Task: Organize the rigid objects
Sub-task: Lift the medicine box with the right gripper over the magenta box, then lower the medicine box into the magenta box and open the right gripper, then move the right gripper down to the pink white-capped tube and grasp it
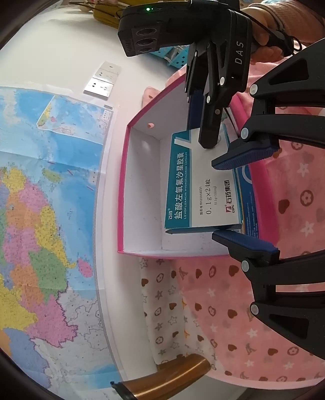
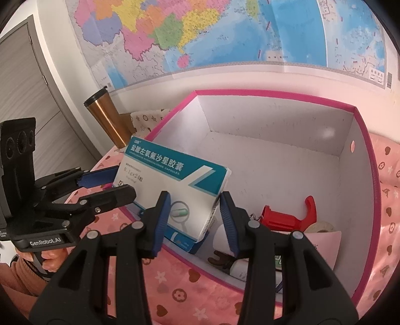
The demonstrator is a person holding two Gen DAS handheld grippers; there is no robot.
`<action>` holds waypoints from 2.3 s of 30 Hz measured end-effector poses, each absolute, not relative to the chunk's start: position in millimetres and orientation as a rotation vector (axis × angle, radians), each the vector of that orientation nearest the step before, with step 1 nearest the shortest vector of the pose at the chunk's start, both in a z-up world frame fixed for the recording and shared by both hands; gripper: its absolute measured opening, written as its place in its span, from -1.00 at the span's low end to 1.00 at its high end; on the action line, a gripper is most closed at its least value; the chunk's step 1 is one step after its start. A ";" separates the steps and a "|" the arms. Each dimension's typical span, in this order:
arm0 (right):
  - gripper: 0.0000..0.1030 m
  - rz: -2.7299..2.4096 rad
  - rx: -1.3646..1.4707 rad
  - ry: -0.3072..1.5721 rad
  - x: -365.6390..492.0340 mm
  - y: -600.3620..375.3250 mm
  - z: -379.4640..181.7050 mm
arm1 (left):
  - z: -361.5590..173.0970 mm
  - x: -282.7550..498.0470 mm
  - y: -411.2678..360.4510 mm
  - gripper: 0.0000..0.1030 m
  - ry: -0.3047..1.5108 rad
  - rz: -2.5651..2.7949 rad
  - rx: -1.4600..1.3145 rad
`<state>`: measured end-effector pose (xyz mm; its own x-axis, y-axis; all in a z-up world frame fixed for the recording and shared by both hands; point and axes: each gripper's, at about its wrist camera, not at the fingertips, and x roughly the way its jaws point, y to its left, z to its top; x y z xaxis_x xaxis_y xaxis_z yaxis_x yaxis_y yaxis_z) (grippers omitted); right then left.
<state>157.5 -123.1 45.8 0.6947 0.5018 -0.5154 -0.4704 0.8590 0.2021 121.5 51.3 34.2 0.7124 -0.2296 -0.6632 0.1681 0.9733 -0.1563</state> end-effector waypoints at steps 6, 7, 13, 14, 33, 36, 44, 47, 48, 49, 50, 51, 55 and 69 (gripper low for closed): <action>-0.14 0.546 0.058 0.613 163.7 -122.1 43.5 | 28.8 127.0 52.7 -0.03 0.771 -0.208 -0.086; -0.14 0.546 0.057 0.616 164.2 -121.6 43.2 | 28.2 127.6 53.1 -0.03 0.775 -0.206 -0.086; -0.15 0.549 0.053 0.642 171.5 -118.2 40.4 | 28.5 129.0 52.9 -0.03 0.776 -0.189 -0.075; -0.15 0.551 0.053 0.646 172.4 -118.0 39.7 | 28.5 129.1 53.1 -0.03 0.775 -0.187 -0.074; -0.15 0.551 0.095 0.611 157.3 -126.4 29.0 | 41.4 103.8 47.1 0.20 0.691 -0.173 -0.036; -0.09 0.544 0.097 0.572 140.5 -136.1 31.8 | 44.6 91.5 43.1 0.26 0.674 -0.180 -0.028; 0.14 0.526 0.097 0.473 84.2 -170.2 39.4 | 40.6 59.8 26.0 0.45 0.657 -0.197 -0.002; 0.23 0.506 0.081 0.471 68.1 -179.0 34.4 | 33.3 50.9 17.4 0.47 0.673 -0.206 0.010; 0.23 0.485 0.070 0.471 60.7 -182.9 31.1 | 30.5 48.1 15.2 0.47 0.681 -0.211 0.010; 0.24 0.475 0.067 0.472 57.2 -184.7 29.1 | 27.4 45.0 12.4 0.48 0.689 -0.215 0.012; 0.24 0.463 0.070 0.480 51.3 -189.3 24.1 | 23.5 41.6 9.5 0.49 0.699 -0.222 0.017; 0.26 0.457 0.076 0.486 48.2 -192.2 20.3 | 19.9 38.2 6.7 0.53 0.708 -0.226 0.022; 0.37 0.406 0.089 0.538 35.9 -205.8 -5.1 | 1.5 25.0 -4.4 0.63 0.769 -0.259 0.029; 0.37 0.326 0.190 0.685 14.6 -240.3 -67.2 | -36.5 -7.0 -30.9 0.21 0.913 -0.424 -0.002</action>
